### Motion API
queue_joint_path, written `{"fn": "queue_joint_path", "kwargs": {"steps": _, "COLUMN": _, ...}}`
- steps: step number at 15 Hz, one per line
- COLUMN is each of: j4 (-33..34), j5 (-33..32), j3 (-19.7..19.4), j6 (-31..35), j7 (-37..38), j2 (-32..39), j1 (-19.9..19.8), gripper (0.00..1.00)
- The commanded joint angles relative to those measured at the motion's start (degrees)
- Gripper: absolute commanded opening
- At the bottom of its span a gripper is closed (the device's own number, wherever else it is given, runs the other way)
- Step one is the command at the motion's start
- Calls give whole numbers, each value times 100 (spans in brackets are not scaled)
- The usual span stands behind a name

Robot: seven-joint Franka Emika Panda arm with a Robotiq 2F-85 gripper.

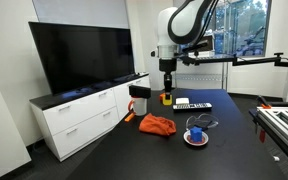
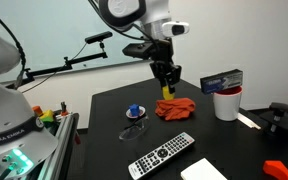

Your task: Put the blue block on the plate, then put the yellow block on the blue block, then put the orange block on the yellow block

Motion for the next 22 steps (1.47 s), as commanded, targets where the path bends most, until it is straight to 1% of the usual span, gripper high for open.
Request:
{"fn": "queue_joint_path", "kwargs": {"steps": 1, "j4": -1000, "j5": 347, "j3": -29, "j6": 185, "j7": -822, "j2": -973, "j1": 477, "gripper": 19}}
{"fn": "queue_joint_path", "kwargs": {"steps": 4, "j4": -1581, "j5": 309, "j3": -68, "j6": 290, "j7": -971, "j2": -1370, "j1": 1006, "gripper": 19}}
{"fn": "queue_joint_path", "kwargs": {"steps": 7, "j4": -1977, "j5": 193, "j3": -105, "j6": 368, "j7": -1032, "j2": -1656, "j1": 1372, "gripper": 19}}
{"fn": "queue_joint_path", "kwargs": {"steps": 8, "j4": -1727, "j5": 140, "j3": -125, "j6": 287, "j7": -1059, "j2": -1469, "j1": 1455, "gripper": 19}}
{"fn": "queue_joint_path", "kwargs": {"steps": 9, "j4": -1784, "j5": 106, "j3": -146, "j6": 328, "j7": -1113, "j2": -1529, "j1": 1520, "gripper": 19}}
{"fn": "queue_joint_path", "kwargs": {"steps": 11, "j4": -1777, "j5": 73, "j3": -186, "j6": 387, "j7": -1229, "j2": -1545, "j1": 1593, "gripper": 19}}
{"fn": "queue_joint_path", "kwargs": {"steps": 16, "j4": -1762, "j5": -105, "j3": -238, "j6": 312, "j7": -1469, "j2": -1482, "j1": 1576, "gripper": 19}}
{"fn": "queue_joint_path", "kwargs": {"steps": 22, "j4": -1799, "j5": -623, "j3": -213, "j6": 109, "j7": -1505, "j2": -1447, "j1": 1505, "gripper": 19}}
